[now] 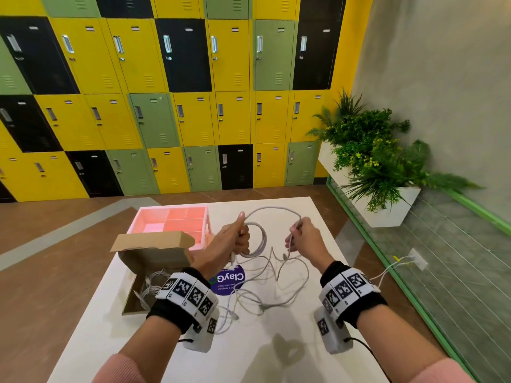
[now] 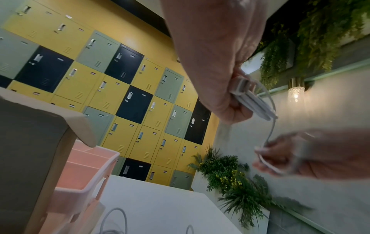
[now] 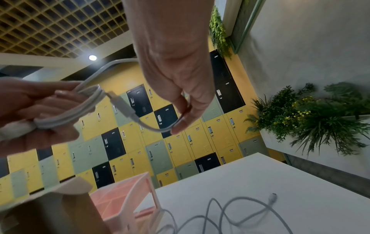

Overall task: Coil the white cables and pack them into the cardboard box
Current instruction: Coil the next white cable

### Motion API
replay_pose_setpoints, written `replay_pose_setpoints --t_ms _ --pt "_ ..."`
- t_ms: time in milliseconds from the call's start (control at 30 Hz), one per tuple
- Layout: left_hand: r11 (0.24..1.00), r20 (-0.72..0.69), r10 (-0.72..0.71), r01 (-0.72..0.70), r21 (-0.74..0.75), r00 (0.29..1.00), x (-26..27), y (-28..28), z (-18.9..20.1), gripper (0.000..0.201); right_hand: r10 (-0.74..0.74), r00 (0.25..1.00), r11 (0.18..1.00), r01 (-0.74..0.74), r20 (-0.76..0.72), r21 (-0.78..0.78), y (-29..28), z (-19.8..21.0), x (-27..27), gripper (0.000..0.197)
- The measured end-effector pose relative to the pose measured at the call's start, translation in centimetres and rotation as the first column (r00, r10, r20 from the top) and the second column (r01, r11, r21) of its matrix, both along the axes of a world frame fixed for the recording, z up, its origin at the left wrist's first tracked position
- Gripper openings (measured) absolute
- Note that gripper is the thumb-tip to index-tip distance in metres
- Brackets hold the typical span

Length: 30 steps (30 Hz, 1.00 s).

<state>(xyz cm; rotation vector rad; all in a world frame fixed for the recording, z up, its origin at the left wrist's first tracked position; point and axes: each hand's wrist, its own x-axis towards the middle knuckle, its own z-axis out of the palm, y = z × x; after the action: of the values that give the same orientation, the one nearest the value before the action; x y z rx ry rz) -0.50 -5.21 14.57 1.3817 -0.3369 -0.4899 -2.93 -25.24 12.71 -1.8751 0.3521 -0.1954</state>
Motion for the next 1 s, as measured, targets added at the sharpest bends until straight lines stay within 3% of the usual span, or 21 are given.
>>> replay_pose_setpoints --t_ms 200,367,533,600,700,733,867,1000 --pt "0.985 0.004 -0.171 0.171 0.033 0.985 -0.7 -0.8 -0.4 0.038 -0.192 0.945 0.981 0.195 0.265 0.014 0.3 1.7 0.9 0.006" --pt "0.974 -0.018 -0.225 0.225 0.039 0.974 -1.1 -1.3 -0.8 0.039 -0.232 0.911 0.972 0.233 0.341 0.038 1.3 1.5 0.9 0.007" --pt "0.980 -0.008 -0.185 0.185 0.071 0.983 -0.9 -1.3 -1.4 0.039 -0.175 0.963 0.979 0.148 0.207 0.138 2.4 1.8 0.5 0.003" --pt "0.985 0.017 -0.154 0.152 0.087 0.988 -0.5 -1.0 -1.7 0.038 -0.082 0.990 0.976 0.057 0.111 0.210 2.7 2.2 0.3 0.004" --pt "0.987 0.047 -0.118 0.111 0.117 0.992 -0.2 -0.6 -1.7 0.039 0.081 0.997 0.977 -0.077 -0.012 0.196 3.3 2.8 0.1 0.004" --pt "0.988 0.052 -0.107 0.100 0.120 0.993 -0.3 -0.5 -1.7 0.039 0.133 0.990 0.973 -0.122 -0.047 0.197 3.5 3.1 -0.1 0.001" --pt "0.994 0.094 -0.040 0.030 0.103 0.995 -0.5 -0.7 -1.5 0.038 0.357 0.909 0.931 -0.327 -0.214 0.165 4.1 4.0 -1.1 0.027" --pt "0.994 0.128 0.032 -0.044 0.096 0.991 -0.5 -0.5 -1.2 0.037 0.448 0.845 0.894 -0.420 -0.292 0.155 4.0 4.4 -1.5 0.039"
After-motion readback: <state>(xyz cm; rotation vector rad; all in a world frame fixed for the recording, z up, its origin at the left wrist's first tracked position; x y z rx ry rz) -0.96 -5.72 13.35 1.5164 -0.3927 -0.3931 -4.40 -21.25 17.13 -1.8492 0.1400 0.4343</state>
